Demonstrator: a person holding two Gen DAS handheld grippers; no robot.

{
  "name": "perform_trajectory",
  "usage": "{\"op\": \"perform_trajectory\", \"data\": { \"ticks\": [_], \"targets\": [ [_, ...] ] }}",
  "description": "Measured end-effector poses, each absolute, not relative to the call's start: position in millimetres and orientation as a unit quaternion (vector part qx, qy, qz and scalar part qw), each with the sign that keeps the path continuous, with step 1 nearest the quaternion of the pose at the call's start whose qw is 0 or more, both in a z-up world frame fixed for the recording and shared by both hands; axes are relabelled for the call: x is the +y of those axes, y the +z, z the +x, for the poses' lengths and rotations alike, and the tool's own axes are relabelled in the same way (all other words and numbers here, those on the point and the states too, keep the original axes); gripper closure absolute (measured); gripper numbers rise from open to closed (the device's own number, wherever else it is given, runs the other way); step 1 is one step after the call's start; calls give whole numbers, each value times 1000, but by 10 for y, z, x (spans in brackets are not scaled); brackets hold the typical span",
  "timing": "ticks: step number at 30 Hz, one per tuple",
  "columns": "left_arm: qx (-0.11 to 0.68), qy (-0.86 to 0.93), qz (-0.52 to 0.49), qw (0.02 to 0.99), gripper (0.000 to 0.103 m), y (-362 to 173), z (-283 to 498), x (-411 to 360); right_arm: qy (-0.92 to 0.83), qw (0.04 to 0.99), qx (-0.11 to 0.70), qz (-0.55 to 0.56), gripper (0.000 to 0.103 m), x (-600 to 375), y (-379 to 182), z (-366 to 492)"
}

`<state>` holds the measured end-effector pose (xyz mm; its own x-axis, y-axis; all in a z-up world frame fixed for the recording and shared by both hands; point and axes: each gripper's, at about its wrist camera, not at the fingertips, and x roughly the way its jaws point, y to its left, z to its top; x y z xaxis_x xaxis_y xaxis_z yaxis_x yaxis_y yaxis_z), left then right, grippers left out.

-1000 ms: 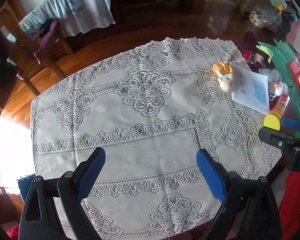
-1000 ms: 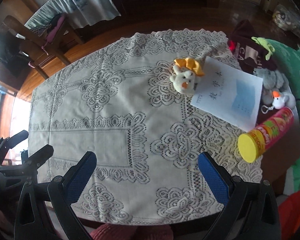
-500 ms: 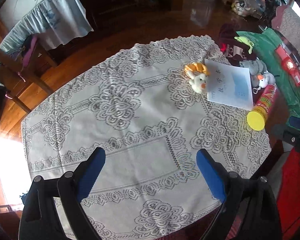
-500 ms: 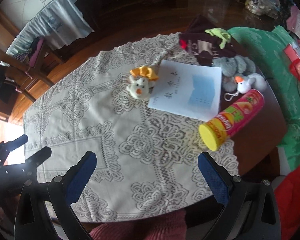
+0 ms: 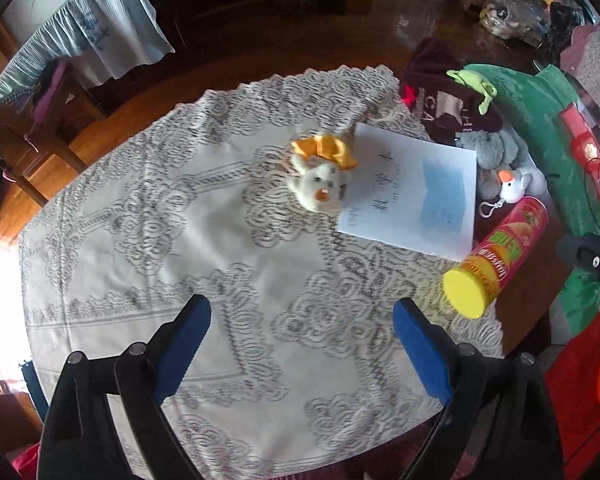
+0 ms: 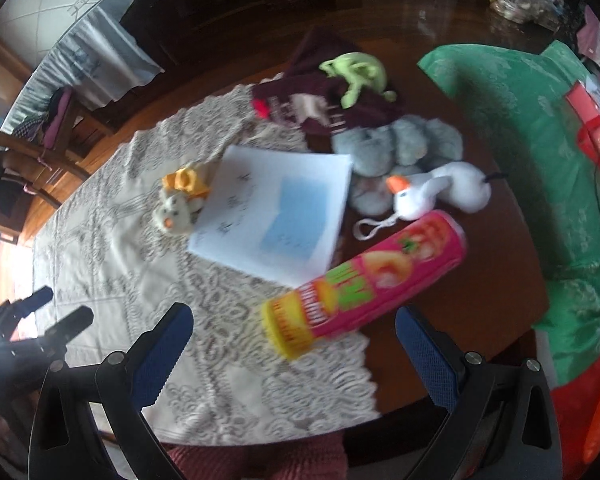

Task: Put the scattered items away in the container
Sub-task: 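Move both tools back over the table toward the Lay's chip can, then reach the right tool to the pink Lay's chip can and close on it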

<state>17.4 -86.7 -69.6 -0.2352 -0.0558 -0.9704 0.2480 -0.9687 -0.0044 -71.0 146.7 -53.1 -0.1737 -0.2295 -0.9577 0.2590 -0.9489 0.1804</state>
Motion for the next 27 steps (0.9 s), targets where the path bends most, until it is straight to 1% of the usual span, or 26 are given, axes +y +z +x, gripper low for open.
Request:
{"op": "perform_trajectory", "data": {
  "ticks": [4, 5, 6, 10, 14, 19, 27],
  "targets": [
    [77, -779, 619, 71, 10, -798, 75, -568, -764, 142, 13, 629, 0, 1786, -549, -861],
    [73, -779, 620, 63, 6, -819, 52, -505, -763, 137, 14, 631, 0, 1850, -549, -879],
    [69, -779, 621, 55, 0, -841, 29, -443, -763, 131, 15, 632, 0, 1908, -546, -895],
    [72, -781, 619, 32, 0, -872, -32, -281, -764, 112, 0, 636, 0, 2121, -551, -932],
    [63, -773, 631, 12, 0, -974, -66, -55, -762, 107, 3, 639, 0, 2272, -618, -1001],
    [95, -757, 646, 21, 0, -1176, -145, 161, -741, 124, 0, 660, 0, 2445, -836, -1225],
    [130, -748, 646, 72, 0, -1473, -200, 517, -711, 182, 25, 679, 0, 2552, -1233, -1617]
  ]
}}
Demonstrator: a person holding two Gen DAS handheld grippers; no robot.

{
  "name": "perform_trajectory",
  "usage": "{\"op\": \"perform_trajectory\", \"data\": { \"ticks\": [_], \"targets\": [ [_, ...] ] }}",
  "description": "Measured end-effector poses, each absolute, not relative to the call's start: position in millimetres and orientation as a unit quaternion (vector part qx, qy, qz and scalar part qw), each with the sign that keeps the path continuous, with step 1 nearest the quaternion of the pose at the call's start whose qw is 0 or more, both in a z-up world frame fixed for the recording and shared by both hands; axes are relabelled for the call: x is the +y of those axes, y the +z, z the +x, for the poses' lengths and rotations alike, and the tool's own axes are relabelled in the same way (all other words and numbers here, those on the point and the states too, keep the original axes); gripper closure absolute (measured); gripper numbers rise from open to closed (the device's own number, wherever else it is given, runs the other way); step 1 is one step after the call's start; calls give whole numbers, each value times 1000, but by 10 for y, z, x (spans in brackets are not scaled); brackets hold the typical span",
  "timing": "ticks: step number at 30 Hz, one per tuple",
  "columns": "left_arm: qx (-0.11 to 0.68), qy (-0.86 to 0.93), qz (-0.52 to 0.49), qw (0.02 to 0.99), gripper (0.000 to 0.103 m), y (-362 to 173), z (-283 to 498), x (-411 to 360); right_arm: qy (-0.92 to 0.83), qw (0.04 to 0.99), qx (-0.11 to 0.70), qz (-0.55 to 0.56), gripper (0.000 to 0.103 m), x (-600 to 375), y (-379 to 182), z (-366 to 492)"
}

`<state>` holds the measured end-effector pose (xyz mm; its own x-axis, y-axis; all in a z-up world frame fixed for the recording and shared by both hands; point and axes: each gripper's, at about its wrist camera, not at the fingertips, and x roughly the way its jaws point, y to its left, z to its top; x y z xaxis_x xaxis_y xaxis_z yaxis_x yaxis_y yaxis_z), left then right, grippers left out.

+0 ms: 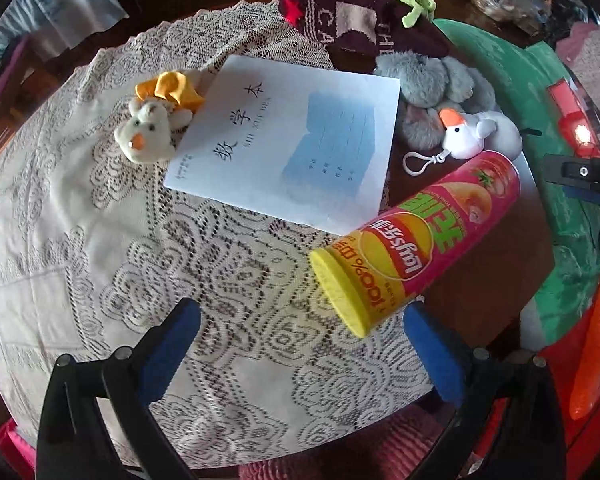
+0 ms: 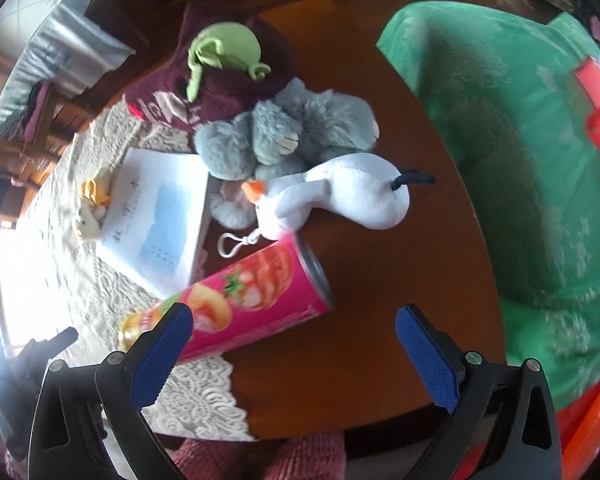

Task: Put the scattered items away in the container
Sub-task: 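Reach the right tool to the pink Lay's chip can and close on it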

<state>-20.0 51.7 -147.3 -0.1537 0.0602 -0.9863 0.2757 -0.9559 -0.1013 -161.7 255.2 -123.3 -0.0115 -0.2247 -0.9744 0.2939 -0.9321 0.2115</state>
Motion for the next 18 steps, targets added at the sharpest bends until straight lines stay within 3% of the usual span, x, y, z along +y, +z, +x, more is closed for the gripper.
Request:
{"op": "perform_trajectory", "data": {
  "ticks": [10, 13, 17, 18],
  "targets": [
    [146, -750, 641, 67, 0, -1696, -239, 794, -677, 247, 28, 692, 0, 2462, -1551, -1744],
    [148, -752, 639, 63, 12, -1807, -263, 822, -671, 260, 31, 693, 0, 2381, -1693, -1752],
    [151, -753, 639, 51, 16, -1943, -301, 856, -643, 277, 8, 714, 2, 2312, -1943, -1737],
    [150, -752, 641, 46, 24, -1981, -310, 876, -633, 284, -13, 720, 2, 2315, -1995, -1736]
  ]
}}
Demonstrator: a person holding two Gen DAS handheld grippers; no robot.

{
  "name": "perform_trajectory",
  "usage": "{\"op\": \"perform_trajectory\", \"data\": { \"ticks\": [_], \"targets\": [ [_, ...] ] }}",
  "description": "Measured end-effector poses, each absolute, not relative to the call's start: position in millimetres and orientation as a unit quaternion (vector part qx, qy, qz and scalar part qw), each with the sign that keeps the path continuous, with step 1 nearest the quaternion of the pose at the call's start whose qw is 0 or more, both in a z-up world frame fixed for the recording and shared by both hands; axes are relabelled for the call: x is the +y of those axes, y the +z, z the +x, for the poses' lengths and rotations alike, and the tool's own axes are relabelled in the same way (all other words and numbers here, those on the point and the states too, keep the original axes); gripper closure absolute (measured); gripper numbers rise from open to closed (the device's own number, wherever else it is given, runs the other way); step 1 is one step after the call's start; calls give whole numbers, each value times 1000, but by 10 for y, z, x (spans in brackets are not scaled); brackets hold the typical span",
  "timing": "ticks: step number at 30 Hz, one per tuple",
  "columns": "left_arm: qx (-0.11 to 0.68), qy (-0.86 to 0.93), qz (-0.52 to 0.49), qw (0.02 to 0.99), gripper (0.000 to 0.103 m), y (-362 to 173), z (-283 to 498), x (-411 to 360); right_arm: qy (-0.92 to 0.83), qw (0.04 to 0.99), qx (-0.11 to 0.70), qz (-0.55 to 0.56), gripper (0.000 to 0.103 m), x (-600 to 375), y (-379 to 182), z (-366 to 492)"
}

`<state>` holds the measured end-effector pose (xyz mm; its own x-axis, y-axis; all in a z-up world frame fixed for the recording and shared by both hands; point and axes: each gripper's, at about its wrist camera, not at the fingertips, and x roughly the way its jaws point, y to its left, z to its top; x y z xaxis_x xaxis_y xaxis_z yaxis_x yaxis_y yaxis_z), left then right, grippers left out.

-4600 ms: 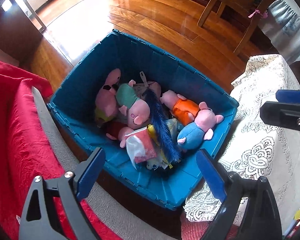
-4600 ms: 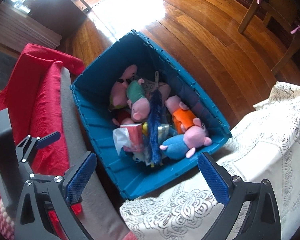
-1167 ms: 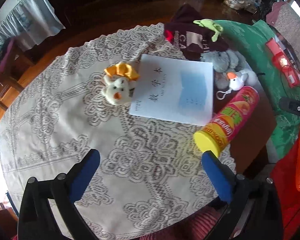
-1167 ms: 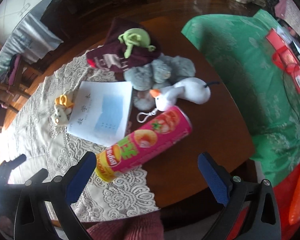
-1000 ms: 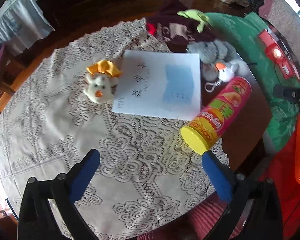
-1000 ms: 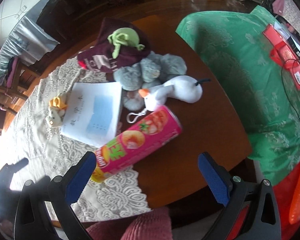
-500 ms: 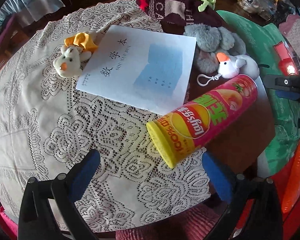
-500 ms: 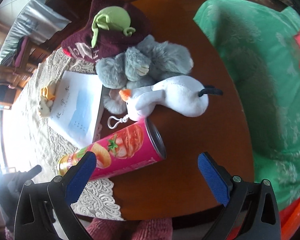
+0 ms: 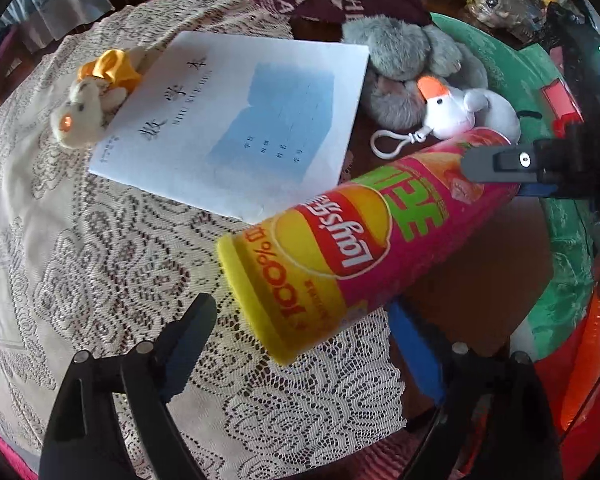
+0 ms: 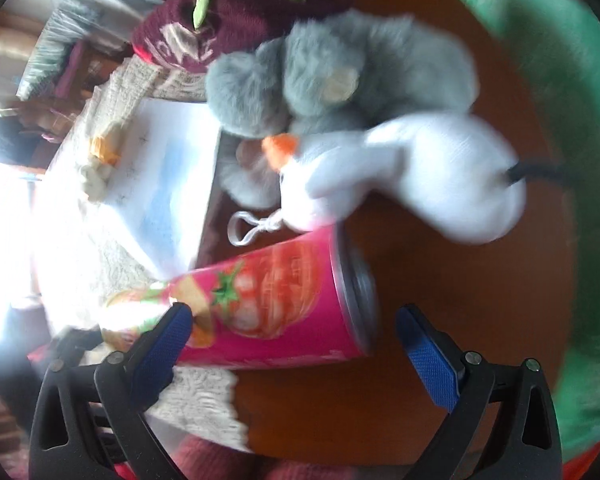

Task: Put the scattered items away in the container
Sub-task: 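Reach the right tool to the pink Lay's chip can and close on it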

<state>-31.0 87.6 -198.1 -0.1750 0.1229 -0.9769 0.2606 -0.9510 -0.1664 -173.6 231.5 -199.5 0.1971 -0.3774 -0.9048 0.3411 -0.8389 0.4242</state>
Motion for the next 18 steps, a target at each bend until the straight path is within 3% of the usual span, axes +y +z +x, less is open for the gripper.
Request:
{"op": "perform_trajectory", "data": {
  "ticks": [3, 5, 10, 12, 15, 17, 18],
  "targets": [
    [122, -750, 648, 46, 37, -2072, -319, 960, -634, 291, -27, 716, 2, 2300, -2029, -1720],
    [122, -750, 649, 45, 38, -2097, -304, 956, -636, 294, -25, 713, 2, 2297, -2030, -1717],
    [130, -742, 656, 48, 36, -2063, -231, 847, -650, 314, 11, 692, 0, 2277, -1905, -1686],
    [112, -744, 656, 57, 24, -2021, -186, 816, -654, 333, 31, 678, 0, 2306, -1785, -1667],
    [118, -748, 650, 61, 24, -1989, -168, 757, -644, 332, 39, 688, 1, 2403, -1753, -1687],
    [132, -755, 638, 69, 24, -1931, -175, 708, -643, 327, 28, 692, 3, 2454, -1767, -1711],
    [139, -758, 633, 71, 24, -1904, -180, 687, -648, 324, 23, 689, 9, 2472, -1753, -1724]
  ]
}}
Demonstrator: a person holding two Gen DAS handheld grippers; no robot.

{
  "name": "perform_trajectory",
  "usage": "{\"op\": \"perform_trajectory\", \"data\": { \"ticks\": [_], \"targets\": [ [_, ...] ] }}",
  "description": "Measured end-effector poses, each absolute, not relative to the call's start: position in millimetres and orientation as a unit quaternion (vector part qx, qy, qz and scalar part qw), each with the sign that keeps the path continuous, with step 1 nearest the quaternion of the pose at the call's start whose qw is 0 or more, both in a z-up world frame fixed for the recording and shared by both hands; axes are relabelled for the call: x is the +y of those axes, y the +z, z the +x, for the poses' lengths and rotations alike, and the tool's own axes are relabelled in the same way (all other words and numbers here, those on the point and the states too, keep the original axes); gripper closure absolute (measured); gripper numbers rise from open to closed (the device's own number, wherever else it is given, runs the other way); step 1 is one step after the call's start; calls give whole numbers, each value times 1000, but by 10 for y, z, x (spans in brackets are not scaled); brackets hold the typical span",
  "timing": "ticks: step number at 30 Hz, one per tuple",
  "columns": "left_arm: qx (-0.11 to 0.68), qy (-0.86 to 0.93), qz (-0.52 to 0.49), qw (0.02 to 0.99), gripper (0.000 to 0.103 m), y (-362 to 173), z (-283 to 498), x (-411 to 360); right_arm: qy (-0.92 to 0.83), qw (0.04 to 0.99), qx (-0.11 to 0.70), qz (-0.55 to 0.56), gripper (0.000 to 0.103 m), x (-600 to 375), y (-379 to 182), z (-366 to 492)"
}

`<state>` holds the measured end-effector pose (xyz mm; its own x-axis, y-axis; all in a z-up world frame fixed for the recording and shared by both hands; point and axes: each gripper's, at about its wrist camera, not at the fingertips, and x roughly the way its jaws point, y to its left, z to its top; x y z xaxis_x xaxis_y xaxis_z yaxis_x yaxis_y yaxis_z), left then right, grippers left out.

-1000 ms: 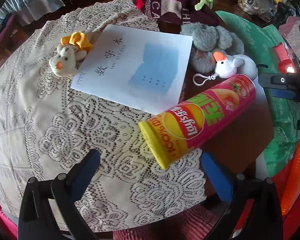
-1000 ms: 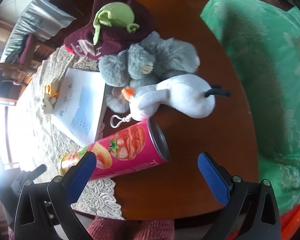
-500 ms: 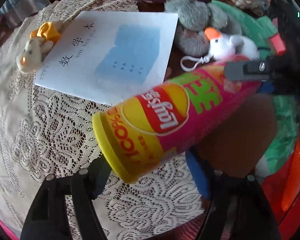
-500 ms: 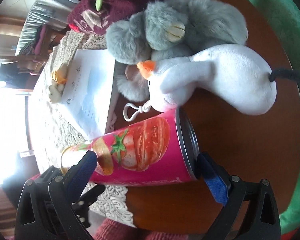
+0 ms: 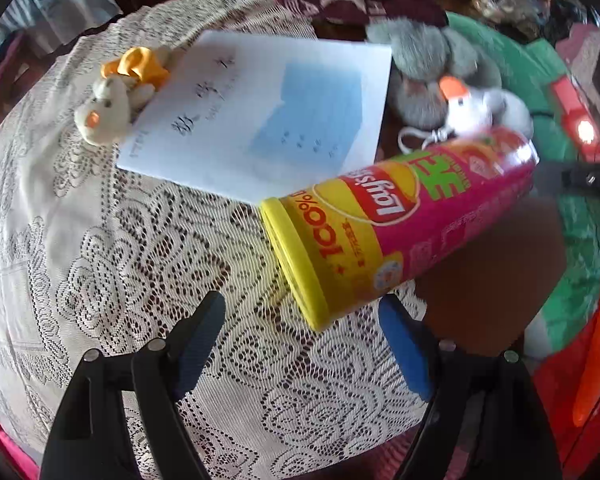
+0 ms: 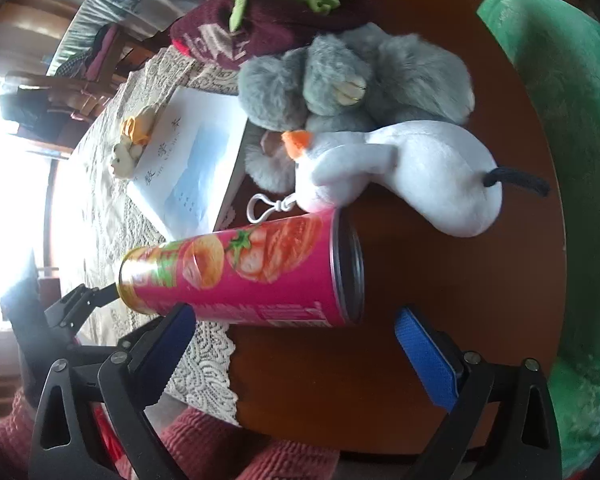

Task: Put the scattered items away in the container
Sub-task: 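Reach the right tool to the pink Lay's chip can and close on it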

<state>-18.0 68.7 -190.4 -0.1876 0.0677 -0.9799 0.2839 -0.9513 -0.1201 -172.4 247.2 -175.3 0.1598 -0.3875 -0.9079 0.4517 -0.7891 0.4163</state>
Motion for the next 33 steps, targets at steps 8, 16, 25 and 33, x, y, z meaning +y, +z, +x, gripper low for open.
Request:
{"op": "perform_trajectory", "data": {
  "ticks": [8, 16, 25, 33],
  "targets": [
    [150, -757, 634, 47, 24, -1988, -274, 705, -643, 326, 17, 693, 24, 2335, -1793, -1736],
    [150, -793, 590, 41, 39, -1790, -299, 675, -628, 337, 6, 701, 23, 2278, -1839, -1730],
    [144, -787, 595, 74, 42, -1699, -290, 289, -621, 362, 5, 695, 23, 2002, -1819, -1629],
    [136, -778, 609, 73, 27, -1938, -284, 263, -637, 359, 16, 682, 5, 2048, -1904, -1657]
  ]
}}
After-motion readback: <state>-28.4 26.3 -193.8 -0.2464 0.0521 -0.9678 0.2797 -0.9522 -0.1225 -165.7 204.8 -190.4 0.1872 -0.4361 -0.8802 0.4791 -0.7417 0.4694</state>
